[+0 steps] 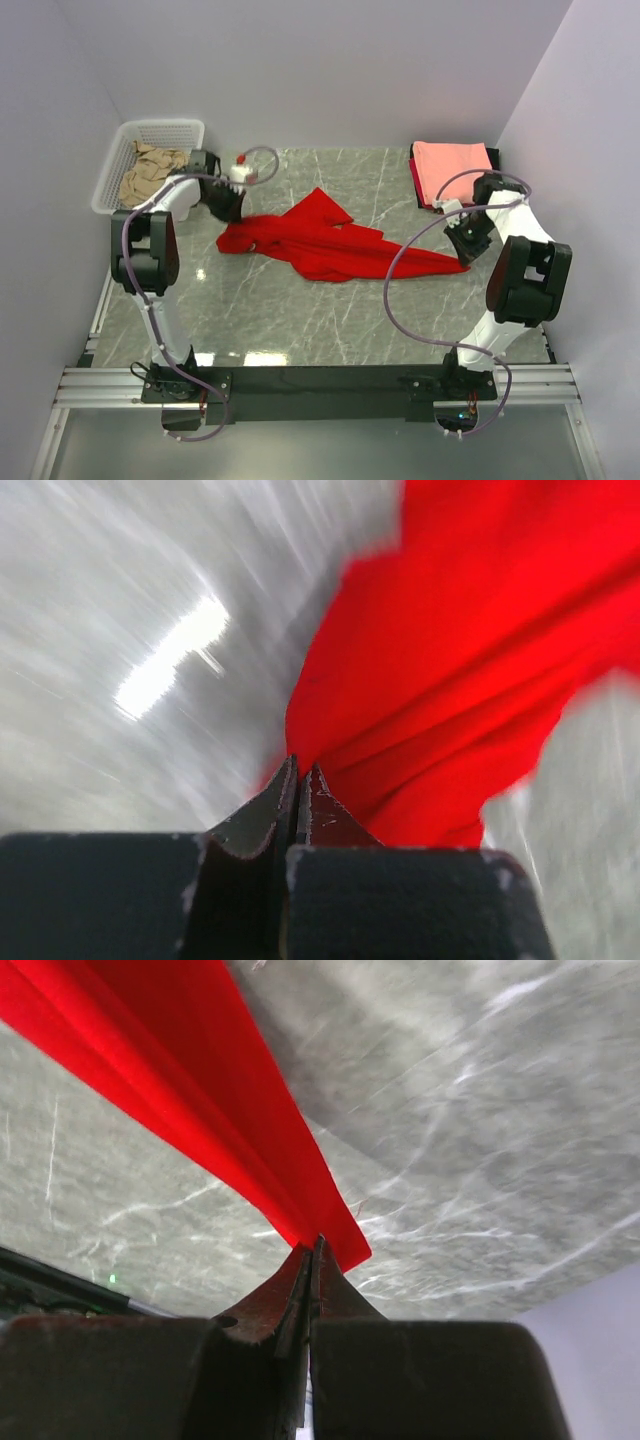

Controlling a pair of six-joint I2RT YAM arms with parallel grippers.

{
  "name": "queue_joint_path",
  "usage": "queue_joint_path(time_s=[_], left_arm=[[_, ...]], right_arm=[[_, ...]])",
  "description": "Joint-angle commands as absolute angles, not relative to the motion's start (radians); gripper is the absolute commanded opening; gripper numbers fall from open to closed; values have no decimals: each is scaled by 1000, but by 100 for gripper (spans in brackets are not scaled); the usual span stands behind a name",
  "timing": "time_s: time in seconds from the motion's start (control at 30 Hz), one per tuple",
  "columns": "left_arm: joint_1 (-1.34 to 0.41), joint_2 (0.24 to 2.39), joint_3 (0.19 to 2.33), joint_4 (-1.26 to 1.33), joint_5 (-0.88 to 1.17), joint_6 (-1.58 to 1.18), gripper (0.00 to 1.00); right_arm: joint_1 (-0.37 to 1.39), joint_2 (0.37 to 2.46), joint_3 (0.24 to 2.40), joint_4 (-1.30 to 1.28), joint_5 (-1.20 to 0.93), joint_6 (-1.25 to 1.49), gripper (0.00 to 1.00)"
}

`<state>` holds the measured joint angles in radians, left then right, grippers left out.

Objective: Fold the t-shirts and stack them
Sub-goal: Flatten the tshirt out

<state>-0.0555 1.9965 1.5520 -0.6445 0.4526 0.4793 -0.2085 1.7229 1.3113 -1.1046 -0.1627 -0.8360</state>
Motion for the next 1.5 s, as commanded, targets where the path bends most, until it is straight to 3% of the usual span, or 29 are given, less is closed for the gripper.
queue_joint_path(time_s=[0.0, 0.1, 0.13, 0.17, 0.27, 0.43, 0.57, 1.0, 1.13, 1.17, 1.27, 1.47], left_arm=[[-2, 1876, 1393, -784, 419, 693, 1], [26, 1812, 1296, -908, 425, 868, 3], [26, 1790, 1305, -919, 436, 888, 11], [28, 1784, 1327, -925, 486, 878, 33], [8, 1815, 1474, -778, 618, 674, 53], [-187, 2027, 1762, -600, 537, 364, 55], [-268, 2146, 1848, -519, 448, 276, 60], [-440, 2210, 1684, -377, 196, 405, 65], [-468, 2252, 1658, -414, 127, 443, 56], [-468, 2258, 1658, -426, 111, 442, 37], [-430, 2231, 1661, -472, 185, 411, 3], [-246, 2025, 1747, -561, 420, 319, 0]], right_arm=[[-230, 1668, 1257, -1134, -41, -922, 0], [-229, 1638, 1220, -1143, -52, -937, 0], [-227, 1637, 1216, -1143, -60, -936, 0], [-222, 1638, 1215, -1146, -69, -930, 0], [-209, 1660, 1221, -1150, -100, -910, 0], [-207, 1700, 1256, -1154, -146, -871, 0], [-206, 1704, 1281, -1161, -155, -864, 0], [-206, 1703, 1312, -1177, -170, -839, 0], [-206, 1698, 1312, -1177, -172, -835, 0], [-206, 1698, 1315, -1174, -173, -833, 0], [-203, 1706, 1351, -1177, -198, -813, 0], [-176, 1729, 1534, -1161, -261, -732, 0]])
